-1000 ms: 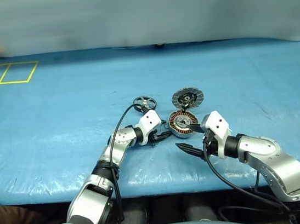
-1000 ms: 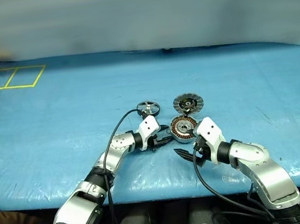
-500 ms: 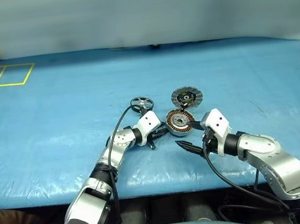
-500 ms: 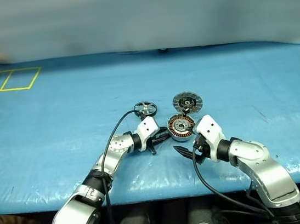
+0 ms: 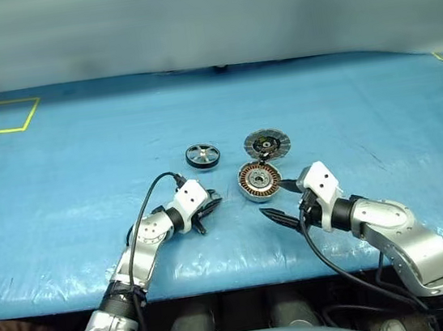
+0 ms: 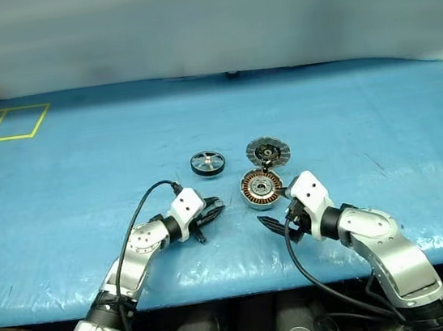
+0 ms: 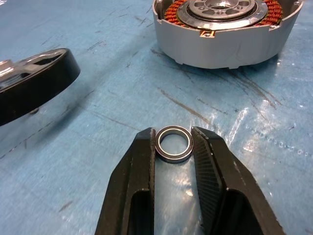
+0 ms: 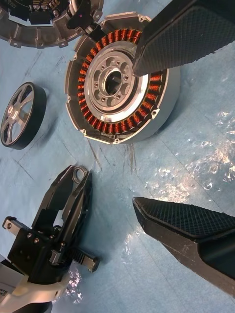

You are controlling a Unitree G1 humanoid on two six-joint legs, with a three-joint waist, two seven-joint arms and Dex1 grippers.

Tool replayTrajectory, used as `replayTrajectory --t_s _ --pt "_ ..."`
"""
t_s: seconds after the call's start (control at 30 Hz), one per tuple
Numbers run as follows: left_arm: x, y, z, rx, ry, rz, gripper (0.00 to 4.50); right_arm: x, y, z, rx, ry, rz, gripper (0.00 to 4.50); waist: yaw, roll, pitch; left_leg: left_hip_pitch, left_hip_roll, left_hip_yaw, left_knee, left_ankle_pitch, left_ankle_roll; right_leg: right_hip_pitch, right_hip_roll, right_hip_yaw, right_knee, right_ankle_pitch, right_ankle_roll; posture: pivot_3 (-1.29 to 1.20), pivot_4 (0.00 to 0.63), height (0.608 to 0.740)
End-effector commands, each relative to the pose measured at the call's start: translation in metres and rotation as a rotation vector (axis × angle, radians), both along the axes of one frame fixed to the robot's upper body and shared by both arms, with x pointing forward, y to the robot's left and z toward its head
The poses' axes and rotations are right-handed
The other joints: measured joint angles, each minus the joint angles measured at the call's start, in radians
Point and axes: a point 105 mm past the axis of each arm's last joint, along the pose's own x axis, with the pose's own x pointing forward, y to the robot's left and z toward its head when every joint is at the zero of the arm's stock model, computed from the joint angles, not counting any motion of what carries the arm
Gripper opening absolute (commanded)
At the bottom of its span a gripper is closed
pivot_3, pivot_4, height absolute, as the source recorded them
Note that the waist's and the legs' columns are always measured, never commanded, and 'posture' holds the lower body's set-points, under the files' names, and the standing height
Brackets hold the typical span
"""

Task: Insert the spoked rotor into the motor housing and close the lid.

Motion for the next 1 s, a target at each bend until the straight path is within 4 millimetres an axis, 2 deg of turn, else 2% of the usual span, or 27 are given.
replayTrajectory --t_s 0.03,0.2,0.4,0.7,1.0 --pt "0.006 0.004 0.012 -0.053 -0.016 0.04 1.07 0.003 -0.003 0.005 -0.013 -0.032 0.001 4.11 0.003 0.0 0.0 -0.001 0.0 0.0 0.0 0.0 0.0 -0.001 0.0 0.0 0.0 0.0 0.0 0.0 0.15 0.74" --pt "0.015 -0.017 0.038 -0.155 -0.059 -0.056 1.07 0.0 -0.003 0.002 0.013 -0.007 0.005 4.11 0.022 0.0 0.001 -0.005 -0.001 0.0 0.001 0.0 0.0 -0.005 0.0 -0.001 0.0 0.001 -0.001 0.0 0.15 0.74" --pt "0.021 -0.043 0.051 -0.181 -0.072 -0.209 1.07 -0.002 -0.003 -0.005 0.057 0.006 -0.012 4.11 0.035 -0.001 0.001 -0.005 -0.001 0.0 0.001 0.0 0.0 -0.005 -0.001 -0.001 -0.001 0.003 -0.005 0.0 0.15 0.74" --pt "0.013 -0.071 0.058 -0.224 -0.048 -0.381 1.07 -0.002 -0.006 0.008 0.139 -0.061 -0.071 4.11 0.032 -0.001 0.001 -0.005 -0.001 0.0 0.002 0.0 0.0 -0.005 -0.001 -0.001 0.0 0.003 -0.005 0.0 0.15 0.74" --pt "0.024 -0.082 0.064 -0.208 -0.073 -0.408 1.07 -0.006 -0.013 -0.005 0.099 -0.046 -0.12 4.11 0.033 -0.001 0.001 -0.005 -0.001 0.0 0.002 0.0 0.0 -0.004 0.0 -0.001 0.0 0.003 -0.004 0.0 0.15 0.74"
